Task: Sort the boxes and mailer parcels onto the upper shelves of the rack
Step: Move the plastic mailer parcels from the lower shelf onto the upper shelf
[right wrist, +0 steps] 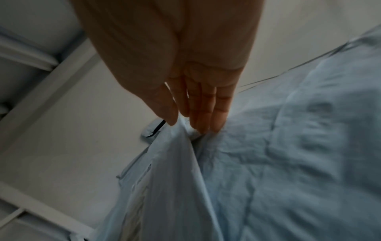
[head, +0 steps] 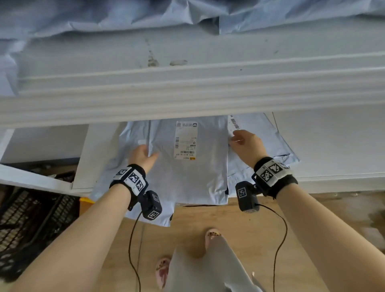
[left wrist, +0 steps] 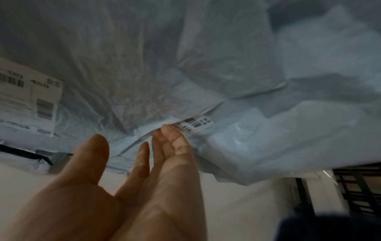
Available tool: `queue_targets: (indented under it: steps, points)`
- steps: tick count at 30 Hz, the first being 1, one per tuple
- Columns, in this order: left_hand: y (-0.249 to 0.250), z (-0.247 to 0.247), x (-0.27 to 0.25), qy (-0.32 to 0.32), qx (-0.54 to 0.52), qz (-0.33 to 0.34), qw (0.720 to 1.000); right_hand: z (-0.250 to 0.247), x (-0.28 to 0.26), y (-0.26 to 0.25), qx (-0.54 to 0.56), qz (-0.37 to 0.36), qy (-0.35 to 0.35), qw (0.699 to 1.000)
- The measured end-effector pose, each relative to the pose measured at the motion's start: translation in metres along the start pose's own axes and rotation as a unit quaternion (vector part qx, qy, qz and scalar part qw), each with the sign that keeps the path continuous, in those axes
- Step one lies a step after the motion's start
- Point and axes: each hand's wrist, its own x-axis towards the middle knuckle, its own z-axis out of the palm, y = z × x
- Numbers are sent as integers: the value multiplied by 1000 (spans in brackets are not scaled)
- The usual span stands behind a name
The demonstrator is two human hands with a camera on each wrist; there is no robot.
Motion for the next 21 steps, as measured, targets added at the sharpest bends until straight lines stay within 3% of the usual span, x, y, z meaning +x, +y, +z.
queue_targets:
  steps: [7, 11, 17, 21]
  points:
    - [2, 12, 13, -51, -95, -17, 994, 1, 30, -3, 73, 94, -30, 992]
    - [-2, 18, 9, -74, -80, -31, 994, -2, 38, -9, 34, 77, -59, 995]
    - [-6, 14, -5, -82, -127, -35, 988, -17, 34, -6, 80, 47, -79, 993]
    - [-3, 2, -25, -111, -214, -25, 970, -31, 14, -1, 100, 20, -89, 991]
